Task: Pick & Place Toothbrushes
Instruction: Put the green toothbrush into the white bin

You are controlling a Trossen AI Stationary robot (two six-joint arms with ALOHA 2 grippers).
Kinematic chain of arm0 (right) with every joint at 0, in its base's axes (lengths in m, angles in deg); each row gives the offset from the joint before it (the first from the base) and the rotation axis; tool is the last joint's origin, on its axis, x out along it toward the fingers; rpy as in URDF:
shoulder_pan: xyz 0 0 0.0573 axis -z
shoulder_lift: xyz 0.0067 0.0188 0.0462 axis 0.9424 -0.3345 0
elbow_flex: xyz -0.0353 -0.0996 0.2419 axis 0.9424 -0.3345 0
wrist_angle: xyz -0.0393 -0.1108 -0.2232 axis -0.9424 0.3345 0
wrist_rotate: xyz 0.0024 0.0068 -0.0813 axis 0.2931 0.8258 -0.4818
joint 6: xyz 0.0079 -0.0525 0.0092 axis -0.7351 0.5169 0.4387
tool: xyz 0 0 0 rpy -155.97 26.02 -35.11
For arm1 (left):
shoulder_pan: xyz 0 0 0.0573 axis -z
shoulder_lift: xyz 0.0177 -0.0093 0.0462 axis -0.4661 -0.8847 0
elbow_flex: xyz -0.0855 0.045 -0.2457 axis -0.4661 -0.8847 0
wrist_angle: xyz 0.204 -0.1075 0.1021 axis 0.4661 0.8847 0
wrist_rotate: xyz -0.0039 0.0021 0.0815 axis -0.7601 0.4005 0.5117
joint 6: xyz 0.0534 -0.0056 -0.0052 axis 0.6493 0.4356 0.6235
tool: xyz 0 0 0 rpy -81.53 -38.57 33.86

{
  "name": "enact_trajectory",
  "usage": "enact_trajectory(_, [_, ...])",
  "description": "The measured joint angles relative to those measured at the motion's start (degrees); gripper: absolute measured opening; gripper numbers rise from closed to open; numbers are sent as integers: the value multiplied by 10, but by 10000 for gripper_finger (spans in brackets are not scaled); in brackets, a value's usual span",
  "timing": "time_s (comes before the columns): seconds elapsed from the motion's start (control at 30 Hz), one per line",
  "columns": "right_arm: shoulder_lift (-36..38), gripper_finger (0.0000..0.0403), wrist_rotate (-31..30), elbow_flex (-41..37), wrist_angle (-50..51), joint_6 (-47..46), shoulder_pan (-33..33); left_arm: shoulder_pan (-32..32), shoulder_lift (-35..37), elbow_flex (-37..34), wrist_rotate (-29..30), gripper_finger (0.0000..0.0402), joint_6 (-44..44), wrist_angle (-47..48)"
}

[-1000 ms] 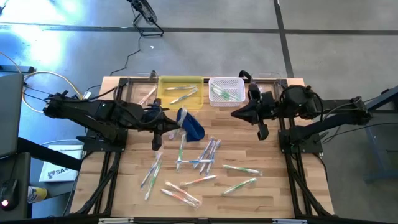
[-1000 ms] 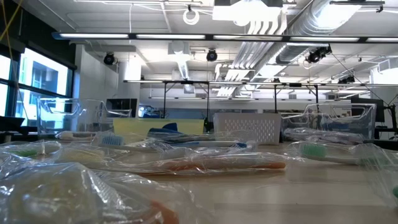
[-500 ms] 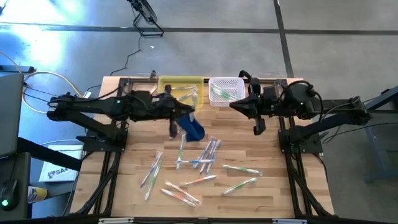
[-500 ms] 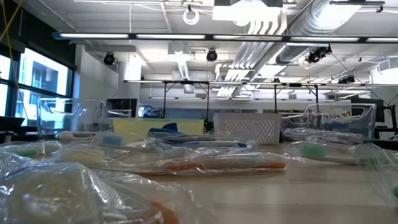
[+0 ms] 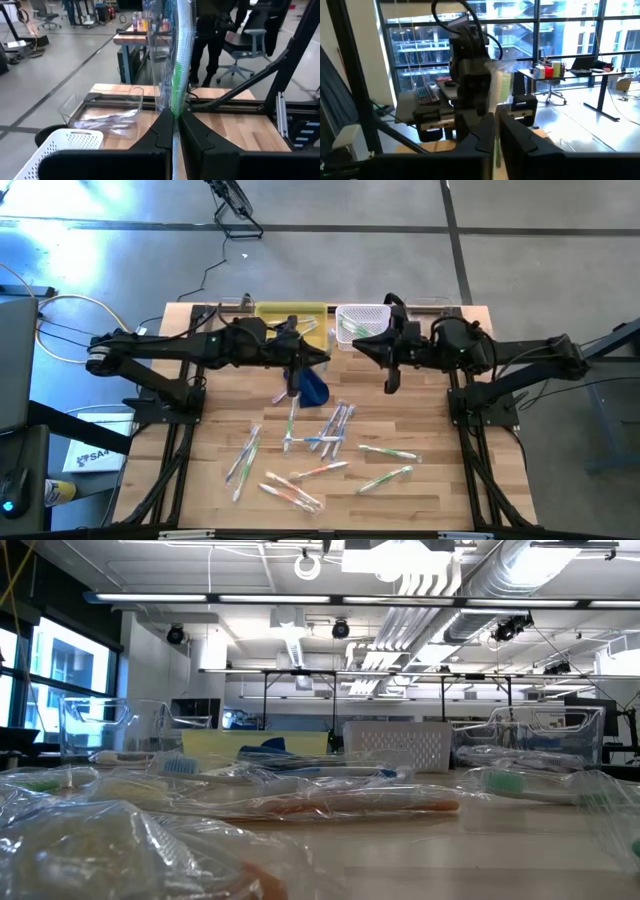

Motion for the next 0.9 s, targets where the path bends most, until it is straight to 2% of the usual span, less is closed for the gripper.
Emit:
enact_trajectory(0.23, [-30, 136, 4, 0, -2, -2, 14, -2, 1, 0, -7, 6, 13, -9])
enact_trajectory(0.4, [-65, 183, 35, 0, -23, -2, 29, -2, 1, 0, -8, 6, 14, -8])
enact_trajectory(0.6, [-85, 186, 93, 0, -51, -7, 47, -2, 1, 0, -8, 6, 15, -8])
enact_trajectory(0.73, [-84, 173, 92, 0, -56, -7, 55, -2, 1, 0, -6, 6, 15, -4])
enact_trajectory(0.9, [-86, 148, 121, 0, -60, -21, 60, -2, 1, 0, -4, 6, 15, -4])
